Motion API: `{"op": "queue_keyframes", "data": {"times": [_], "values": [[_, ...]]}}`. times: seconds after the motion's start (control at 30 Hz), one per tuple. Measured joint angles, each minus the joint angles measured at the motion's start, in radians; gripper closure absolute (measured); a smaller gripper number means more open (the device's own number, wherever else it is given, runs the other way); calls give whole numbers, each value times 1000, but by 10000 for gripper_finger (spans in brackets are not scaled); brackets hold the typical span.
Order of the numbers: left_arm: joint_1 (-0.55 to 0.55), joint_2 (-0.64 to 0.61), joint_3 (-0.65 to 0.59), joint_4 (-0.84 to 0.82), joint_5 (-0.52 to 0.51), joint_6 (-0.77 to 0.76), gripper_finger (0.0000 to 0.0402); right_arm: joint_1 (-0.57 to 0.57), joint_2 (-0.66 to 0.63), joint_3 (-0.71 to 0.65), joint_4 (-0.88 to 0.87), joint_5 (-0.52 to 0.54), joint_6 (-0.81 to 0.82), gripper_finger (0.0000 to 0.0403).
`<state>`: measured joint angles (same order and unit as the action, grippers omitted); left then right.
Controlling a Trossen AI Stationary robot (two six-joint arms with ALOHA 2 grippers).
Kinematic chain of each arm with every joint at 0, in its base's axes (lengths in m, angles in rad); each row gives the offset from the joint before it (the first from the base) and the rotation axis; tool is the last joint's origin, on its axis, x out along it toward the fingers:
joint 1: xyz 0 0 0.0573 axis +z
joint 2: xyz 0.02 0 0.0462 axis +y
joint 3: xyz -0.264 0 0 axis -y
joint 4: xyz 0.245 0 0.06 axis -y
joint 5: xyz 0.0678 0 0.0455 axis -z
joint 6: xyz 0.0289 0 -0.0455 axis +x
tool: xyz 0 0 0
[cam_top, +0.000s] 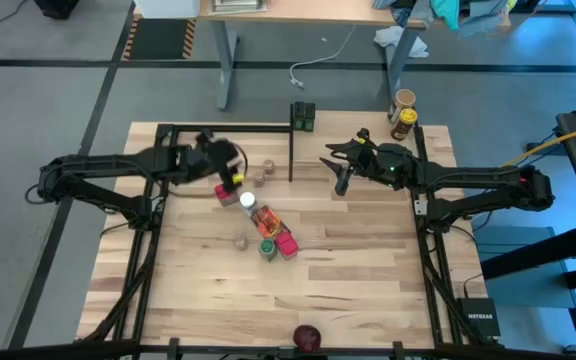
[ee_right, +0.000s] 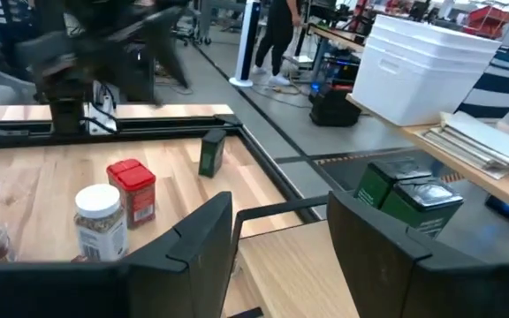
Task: Shelf spices
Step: Put the green seasoning can on the shelf
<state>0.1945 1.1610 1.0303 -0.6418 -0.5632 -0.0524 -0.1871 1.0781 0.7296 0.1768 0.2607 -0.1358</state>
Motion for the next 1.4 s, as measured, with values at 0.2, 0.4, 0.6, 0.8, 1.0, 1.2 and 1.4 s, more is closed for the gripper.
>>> {"op": "queue_keyframes", "data": {"times": [0.2, 0.4, 0.6, 0.8, 1.0, 1.2, 1.4], "values": [[263, 2, 4, -171, 9, -105, 215, 0, 1, -4, -17, 0, 0, 210], [429, 11, -26, -182, 61, -205, 215, 0, 2, -5, -26, -2, 0, 210], [494, 46, -95, -157, 75, -214, 215, -1, 2, -5, -48, -10, 0, 210], [520, 72, -145, -88, 86, -250, 215, -1, 2, -5, -69, -10, 0, 210], [529, 73, -208, 22, 123, -302, 215, -1, 2, -5, -69, -10, 2, 210], [528, 73, -271, 112, 124, -344, 215, -1, 2, -5, -68, -11, 7, 210], [529, 73, -322, 140, 108, -368, 215, -1, 2, -5, -68, -11, 8, 210]]}}
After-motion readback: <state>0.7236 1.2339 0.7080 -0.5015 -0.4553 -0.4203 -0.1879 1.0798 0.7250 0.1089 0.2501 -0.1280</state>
